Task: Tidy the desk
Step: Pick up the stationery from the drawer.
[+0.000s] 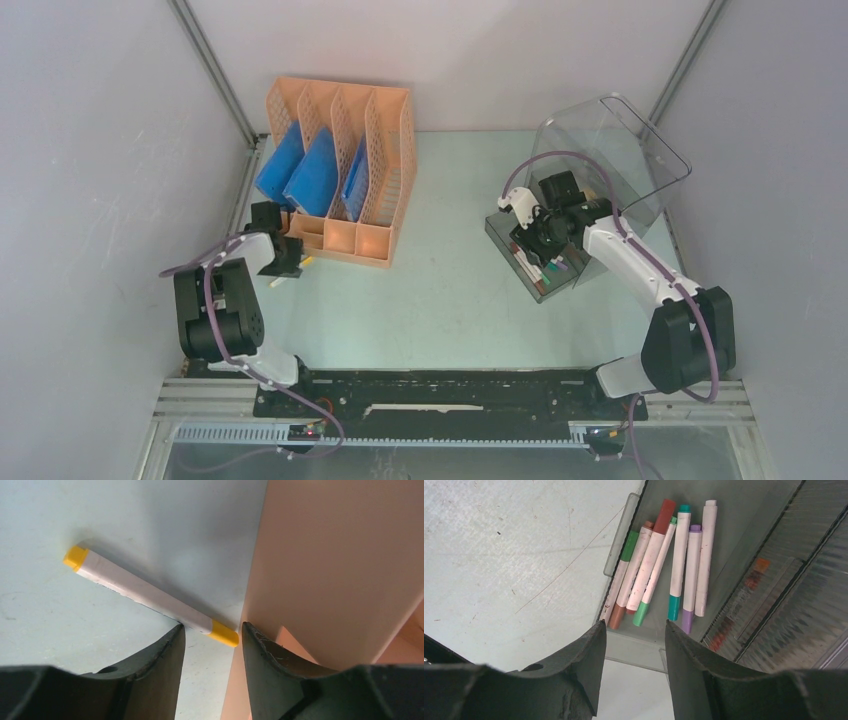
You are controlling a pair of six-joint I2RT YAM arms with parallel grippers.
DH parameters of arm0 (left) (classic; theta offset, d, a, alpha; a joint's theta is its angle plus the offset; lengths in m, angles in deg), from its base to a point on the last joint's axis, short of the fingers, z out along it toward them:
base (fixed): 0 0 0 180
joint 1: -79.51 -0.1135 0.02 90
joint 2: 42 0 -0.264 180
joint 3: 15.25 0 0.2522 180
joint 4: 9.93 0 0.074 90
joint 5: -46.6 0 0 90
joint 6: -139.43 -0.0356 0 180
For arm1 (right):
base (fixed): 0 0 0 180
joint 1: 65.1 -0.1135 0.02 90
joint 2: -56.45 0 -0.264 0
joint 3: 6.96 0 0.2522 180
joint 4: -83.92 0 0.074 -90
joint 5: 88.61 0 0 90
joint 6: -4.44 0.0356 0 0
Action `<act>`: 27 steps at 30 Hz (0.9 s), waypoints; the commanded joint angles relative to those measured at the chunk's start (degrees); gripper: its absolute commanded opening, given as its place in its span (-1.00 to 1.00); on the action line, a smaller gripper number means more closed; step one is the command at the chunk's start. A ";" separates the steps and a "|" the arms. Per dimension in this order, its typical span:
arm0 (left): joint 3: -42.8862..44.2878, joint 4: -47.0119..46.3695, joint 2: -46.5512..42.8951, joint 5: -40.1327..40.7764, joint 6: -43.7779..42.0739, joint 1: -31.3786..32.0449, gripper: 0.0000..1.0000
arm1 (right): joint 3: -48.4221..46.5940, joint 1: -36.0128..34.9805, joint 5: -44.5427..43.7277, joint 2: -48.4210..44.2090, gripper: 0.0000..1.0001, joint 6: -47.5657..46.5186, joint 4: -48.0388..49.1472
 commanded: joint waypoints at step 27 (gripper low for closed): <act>-1.21 9.69 -2.97 -2.19 -7.80 -0.99 -1.00 | -1.90 0.52 3.88 -4.81 0.08 -1.32 -0.55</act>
